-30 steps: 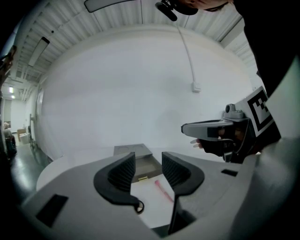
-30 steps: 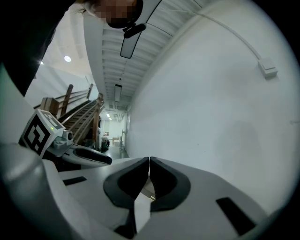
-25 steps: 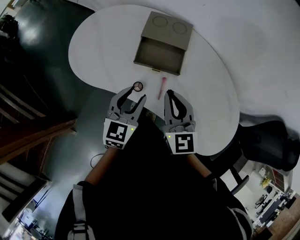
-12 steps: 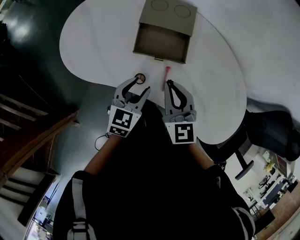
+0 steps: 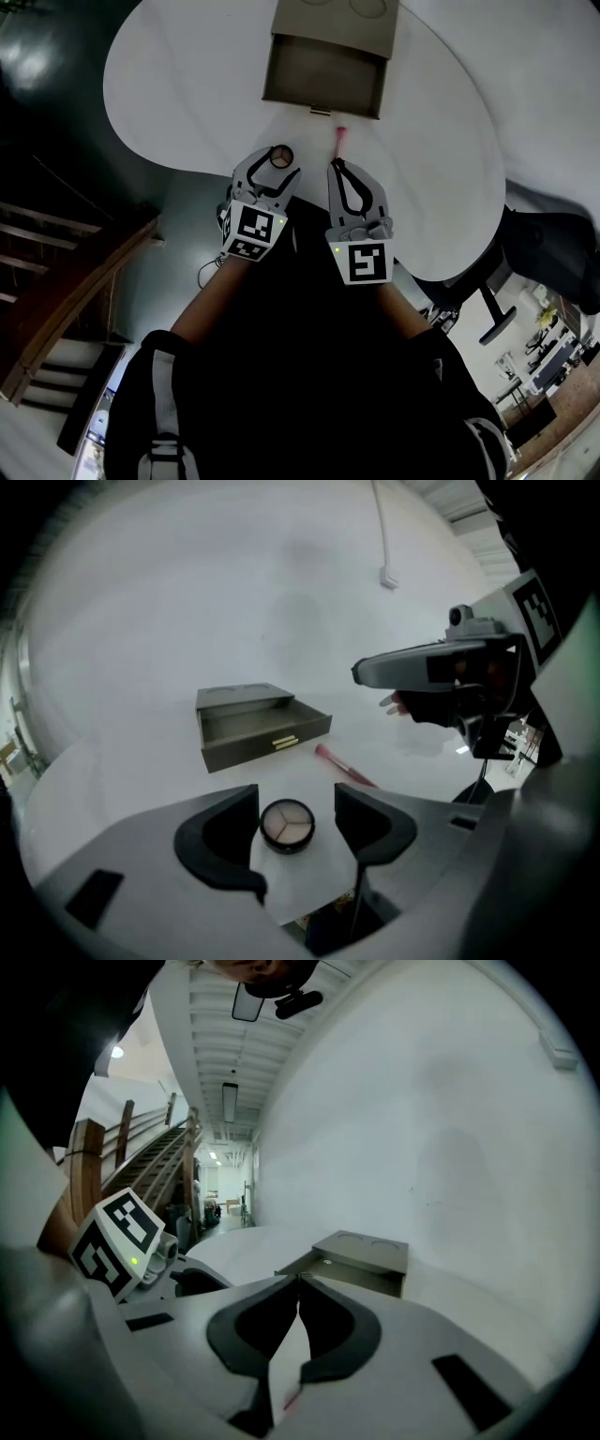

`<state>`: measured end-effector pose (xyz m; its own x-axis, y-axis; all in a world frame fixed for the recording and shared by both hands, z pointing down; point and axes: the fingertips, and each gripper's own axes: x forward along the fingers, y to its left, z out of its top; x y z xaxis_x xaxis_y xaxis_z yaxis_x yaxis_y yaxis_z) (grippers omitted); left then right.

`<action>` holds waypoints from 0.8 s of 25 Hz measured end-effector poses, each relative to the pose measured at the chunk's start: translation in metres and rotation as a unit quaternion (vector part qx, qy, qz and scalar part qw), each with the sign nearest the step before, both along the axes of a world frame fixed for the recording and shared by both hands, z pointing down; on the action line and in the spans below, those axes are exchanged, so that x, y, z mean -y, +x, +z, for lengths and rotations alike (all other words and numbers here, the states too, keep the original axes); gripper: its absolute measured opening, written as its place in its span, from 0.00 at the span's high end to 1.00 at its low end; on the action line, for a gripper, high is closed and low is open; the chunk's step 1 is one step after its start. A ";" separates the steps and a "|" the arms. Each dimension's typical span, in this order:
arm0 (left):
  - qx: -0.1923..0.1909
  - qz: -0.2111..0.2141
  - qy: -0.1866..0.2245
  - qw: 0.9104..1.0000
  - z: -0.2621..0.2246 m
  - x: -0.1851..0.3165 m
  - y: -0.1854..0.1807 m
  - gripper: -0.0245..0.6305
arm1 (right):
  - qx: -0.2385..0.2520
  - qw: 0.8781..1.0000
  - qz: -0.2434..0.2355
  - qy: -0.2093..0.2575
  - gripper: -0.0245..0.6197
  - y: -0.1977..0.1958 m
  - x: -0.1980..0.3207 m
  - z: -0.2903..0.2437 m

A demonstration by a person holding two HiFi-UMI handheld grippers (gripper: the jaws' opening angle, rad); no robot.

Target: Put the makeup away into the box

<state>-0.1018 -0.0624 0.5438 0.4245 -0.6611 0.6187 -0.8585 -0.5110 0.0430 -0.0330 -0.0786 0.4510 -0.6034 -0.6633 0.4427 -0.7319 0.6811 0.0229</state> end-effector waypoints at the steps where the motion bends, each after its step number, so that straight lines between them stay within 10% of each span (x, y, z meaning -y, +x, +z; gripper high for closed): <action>1: 0.006 0.003 -0.004 1.000 0.005 0.001 -0.001 0.58 | 0.000 1.000 0.001 -0.003 0.92 0.000 0.001 0.002; 20: 0.010 0.009 -0.045 0.999 0.031 0.007 -0.005 0.63 | -0.003 0.999 0.019 -0.027 0.93 0.005 0.008 0.016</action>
<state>-0.1070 -0.0698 0.5744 0.4224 -0.5956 0.6833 -0.8508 -0.5204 0.0724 -0.0281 -0.0869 0.4669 -0.5756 -0.6609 0.4816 -0.7569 0.6535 -0.0078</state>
